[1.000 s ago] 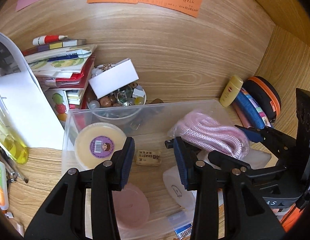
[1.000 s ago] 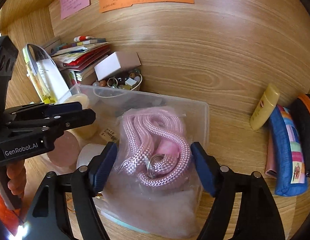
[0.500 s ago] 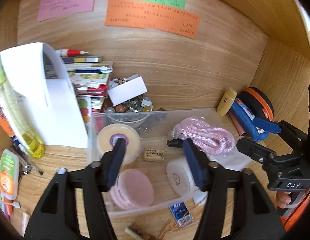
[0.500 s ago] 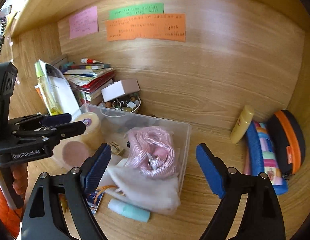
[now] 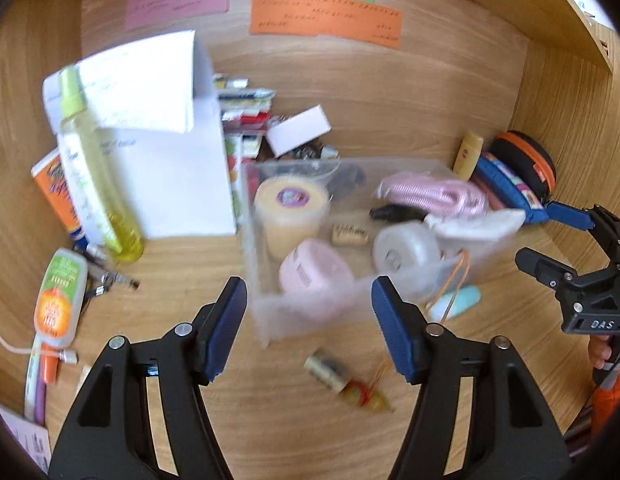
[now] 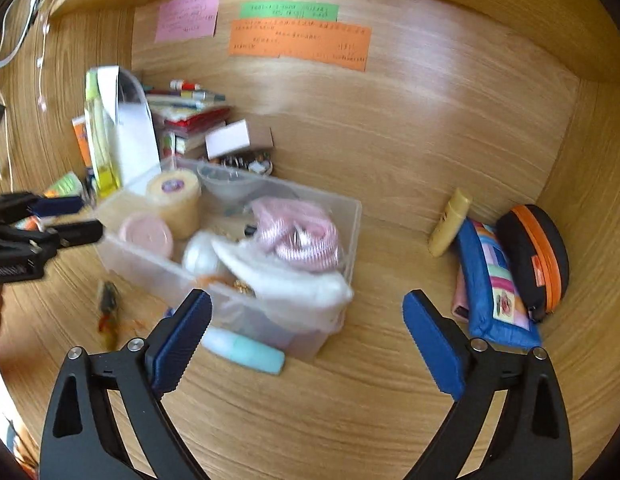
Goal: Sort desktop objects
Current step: 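Grasp the mint-green tube with the right gripper while the left grasps the white dotted tile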
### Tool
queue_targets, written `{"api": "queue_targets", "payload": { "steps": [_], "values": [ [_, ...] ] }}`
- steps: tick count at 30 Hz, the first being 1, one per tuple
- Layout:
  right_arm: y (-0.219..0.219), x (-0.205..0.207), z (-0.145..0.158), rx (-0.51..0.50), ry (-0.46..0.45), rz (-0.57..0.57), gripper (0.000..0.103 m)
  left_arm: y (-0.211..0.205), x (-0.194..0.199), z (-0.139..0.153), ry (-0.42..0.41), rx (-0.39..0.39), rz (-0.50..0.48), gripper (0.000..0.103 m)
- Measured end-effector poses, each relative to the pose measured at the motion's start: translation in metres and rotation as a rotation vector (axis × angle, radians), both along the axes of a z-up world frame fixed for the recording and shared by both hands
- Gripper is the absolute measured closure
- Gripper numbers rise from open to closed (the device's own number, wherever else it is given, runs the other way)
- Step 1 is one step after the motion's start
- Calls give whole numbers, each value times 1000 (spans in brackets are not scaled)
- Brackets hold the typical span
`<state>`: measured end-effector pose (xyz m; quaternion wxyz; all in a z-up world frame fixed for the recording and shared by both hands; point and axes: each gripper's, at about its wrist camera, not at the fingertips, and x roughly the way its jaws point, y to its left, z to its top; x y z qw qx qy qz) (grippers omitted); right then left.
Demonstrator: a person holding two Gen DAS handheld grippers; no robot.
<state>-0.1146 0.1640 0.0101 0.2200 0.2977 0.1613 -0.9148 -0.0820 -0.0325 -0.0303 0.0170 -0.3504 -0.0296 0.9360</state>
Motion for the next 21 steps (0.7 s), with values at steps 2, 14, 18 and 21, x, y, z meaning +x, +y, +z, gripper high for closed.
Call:
{"api": "queue_targets", "payload": {
  "steps": [2, 14, 18, 21],
  "values": [
    [1, 0, -9, 11, -31, -1, 7, -5, 5, -8, -23, -9, 9, 39],
    [-5, -4, -55, 71, -190, -5, 7, -15, 11, -58, -170, -10, -23, 39],
    [-12, -5, -62, 98, -201, -2, 7, -11, 15, -62, -166, -16, -50, 39],
    [-16, -8, -67, 103, -224, -1, 7, -8, 13, -67, -182, -9, -82, 39]
  ]
}}
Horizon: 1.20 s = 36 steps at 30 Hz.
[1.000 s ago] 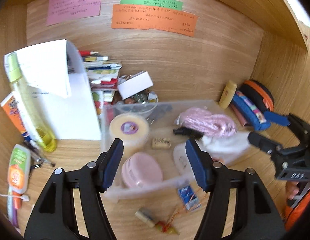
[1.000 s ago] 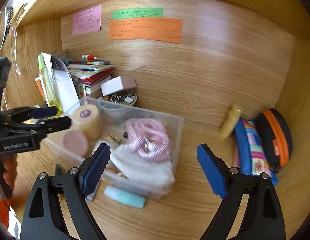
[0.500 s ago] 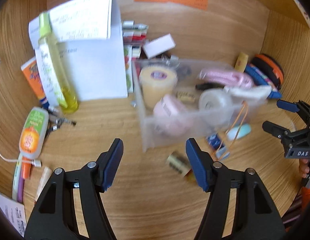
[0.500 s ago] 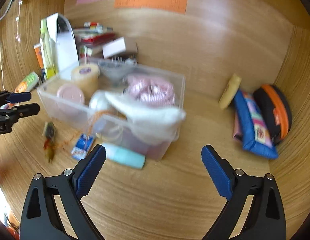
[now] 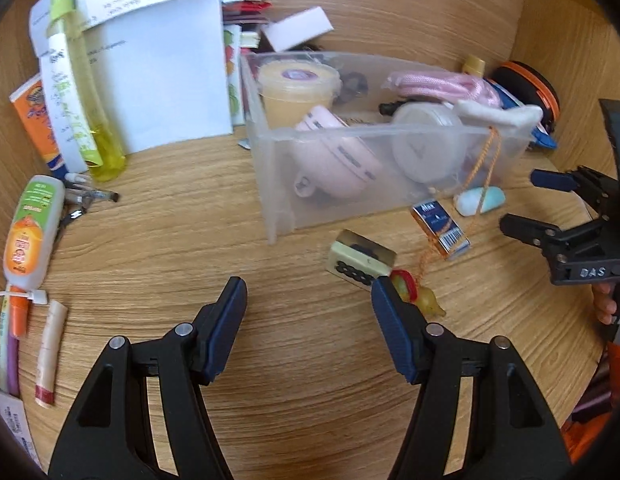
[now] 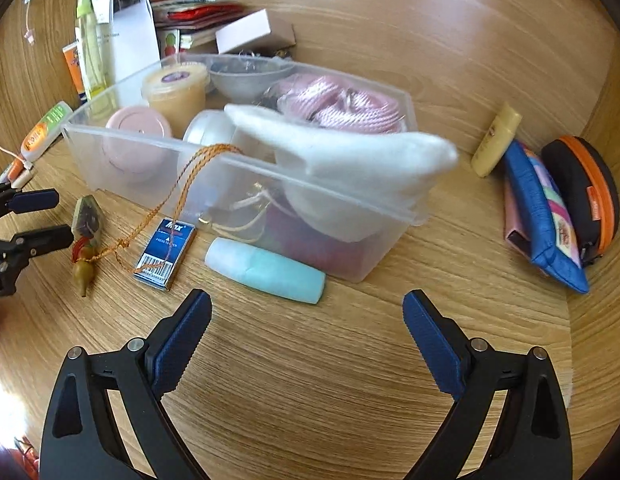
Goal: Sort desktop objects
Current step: 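Grasp the mint-green tube with the right gripper while the left grasps the white dotted tile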
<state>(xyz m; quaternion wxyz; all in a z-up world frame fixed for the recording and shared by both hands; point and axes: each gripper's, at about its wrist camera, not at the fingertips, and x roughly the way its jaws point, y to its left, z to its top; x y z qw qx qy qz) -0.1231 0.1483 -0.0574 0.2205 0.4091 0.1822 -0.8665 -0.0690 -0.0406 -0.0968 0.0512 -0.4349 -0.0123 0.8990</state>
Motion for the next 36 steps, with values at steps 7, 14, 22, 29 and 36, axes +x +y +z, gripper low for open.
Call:
{"api": "queue_targets", "payload": {
  "steps": [7, 14, 22, 29, 36],
  "values": [
    [-5, -3, -8, -5, -30, -6, 7, 7, -3, -1, -8, 6, -25, 39],
    [-12, -3, -14, -56, -82, -39, 7, 17, -4, 3, 46, -31, -27, 43],
    [-19, -1, -15, -67, -77, -56, 8, 18, -14, -1, 17, 0, -60, 62],
    [-21, -4, -13, -102, -100, -70, 19, 12, -21, -1, 9, 40, -47, 66],
    [-27, -2, -13, -95, -77, -74, 31, 12, -28, -2, 6, 36, -21, 66]
  ]
}}
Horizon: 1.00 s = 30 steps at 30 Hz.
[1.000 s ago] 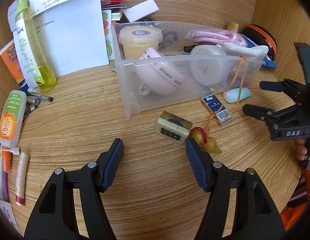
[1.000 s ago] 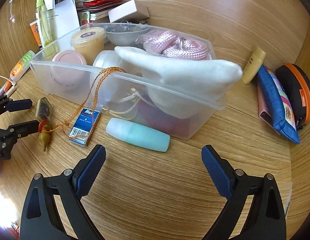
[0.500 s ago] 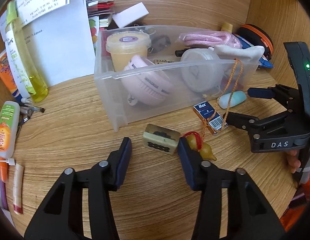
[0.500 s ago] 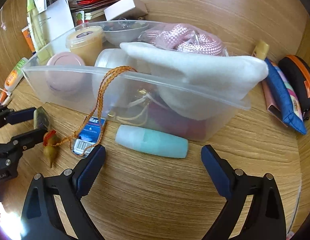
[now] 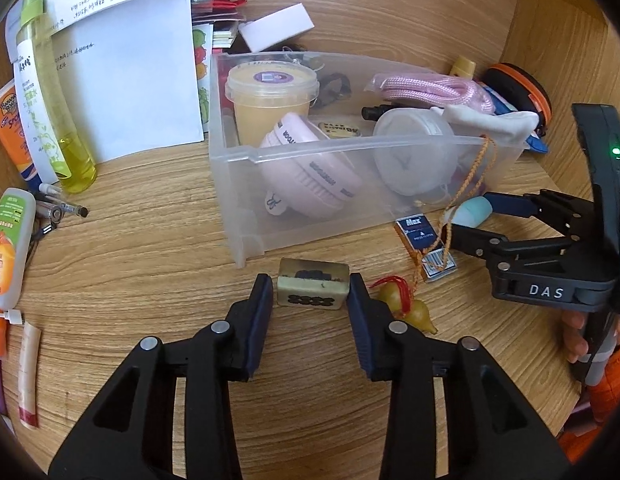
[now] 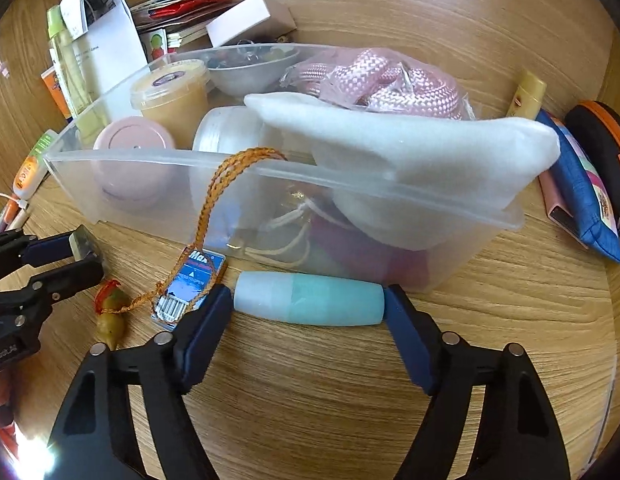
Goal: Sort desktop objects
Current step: 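Grasp the mint-green tube with the right gripper while the left grasps the white dotted tile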
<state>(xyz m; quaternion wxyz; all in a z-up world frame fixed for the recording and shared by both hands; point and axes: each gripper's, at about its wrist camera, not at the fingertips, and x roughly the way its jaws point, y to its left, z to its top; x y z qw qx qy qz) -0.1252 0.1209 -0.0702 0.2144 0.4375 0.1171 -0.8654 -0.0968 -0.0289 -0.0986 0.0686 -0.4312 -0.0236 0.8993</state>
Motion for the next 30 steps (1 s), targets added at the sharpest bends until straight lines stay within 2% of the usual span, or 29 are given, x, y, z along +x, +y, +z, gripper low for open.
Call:
{"api": "queue_targets", "payload": {
  "steps": [6, 14, 17, 24, 27, 30],
  "values": [
    [2, 4, 2, 3, 25, 3, 31, -1, 6, 3, 35, -18, 25, 69],
    [13, 14, 11, -14, 42, 3, 31, -17, 21, 12, 94, 44, 73, 71],
    [31, 13, 9, -30, 48, -12, 31, -23, 25, 12, 77, 116, 76, 72],
    [33, 10, 22, -105, 41, -48, 31, -17, 23, 14, 74, 116, 95, 74],
    [37, 12, 26, -119, 46, -49, 31, -17, 27, 13, 69, 102, 94, 71],
    [41, 14, 29, -116, 62, -47, 31, -12, 26, 13, 70, 74, 82, 59]
  ]
}}
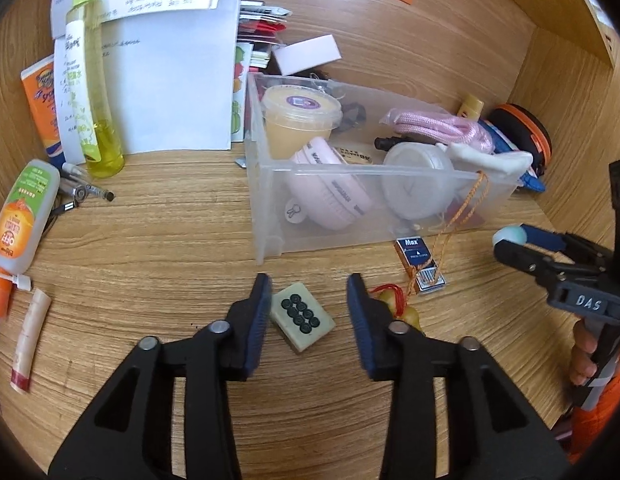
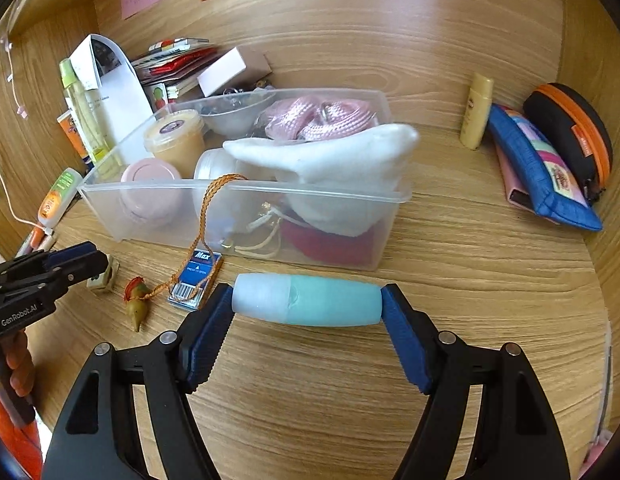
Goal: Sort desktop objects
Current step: 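Grasp the mint-green tube with the right gripper while the left grasps the white dotted tile, then carry the mint tube and white tile into the clear box and open both grippers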
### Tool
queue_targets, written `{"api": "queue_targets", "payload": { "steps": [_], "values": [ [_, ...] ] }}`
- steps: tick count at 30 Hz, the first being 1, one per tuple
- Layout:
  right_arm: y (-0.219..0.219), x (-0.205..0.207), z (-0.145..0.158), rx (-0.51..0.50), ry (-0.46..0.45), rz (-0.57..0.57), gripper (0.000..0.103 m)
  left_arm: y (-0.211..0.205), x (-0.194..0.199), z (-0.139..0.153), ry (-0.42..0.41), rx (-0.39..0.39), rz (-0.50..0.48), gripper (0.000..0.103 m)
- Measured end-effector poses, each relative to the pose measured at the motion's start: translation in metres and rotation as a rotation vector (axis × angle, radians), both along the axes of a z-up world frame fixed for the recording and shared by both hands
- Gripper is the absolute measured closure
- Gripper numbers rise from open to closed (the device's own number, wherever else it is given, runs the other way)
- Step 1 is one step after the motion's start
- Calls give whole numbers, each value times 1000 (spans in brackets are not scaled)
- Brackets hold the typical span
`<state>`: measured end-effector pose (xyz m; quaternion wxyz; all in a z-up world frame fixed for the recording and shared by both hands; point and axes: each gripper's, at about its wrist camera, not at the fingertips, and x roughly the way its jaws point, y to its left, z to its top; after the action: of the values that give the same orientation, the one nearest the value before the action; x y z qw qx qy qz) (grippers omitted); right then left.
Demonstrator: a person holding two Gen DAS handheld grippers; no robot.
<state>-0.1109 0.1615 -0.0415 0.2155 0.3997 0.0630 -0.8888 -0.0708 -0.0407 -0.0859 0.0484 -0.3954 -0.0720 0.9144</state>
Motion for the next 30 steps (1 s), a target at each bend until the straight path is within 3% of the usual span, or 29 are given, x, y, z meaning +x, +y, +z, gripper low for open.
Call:
{"api": "queue_targets", "payload": {
  "steps": [5, 9, 16, 30],
  "values": [
    [7, 5, 5, -6, 16, 4, 31, 7, -4, -5, -33, -73, 34, 57],
    [6, 8, 9, -19, 29, 20, 31, 9, -5, -8, -59, -81, 5, 57],
    [0, 17, 22, -38, 66, 60, 31, 19, -3, -12, -69, -148, -28, 79],
    [-16, 22, 54, -89, 146, 109, 31, 6, 17, 25, 53, -62, -3, 79]
  ]
}}
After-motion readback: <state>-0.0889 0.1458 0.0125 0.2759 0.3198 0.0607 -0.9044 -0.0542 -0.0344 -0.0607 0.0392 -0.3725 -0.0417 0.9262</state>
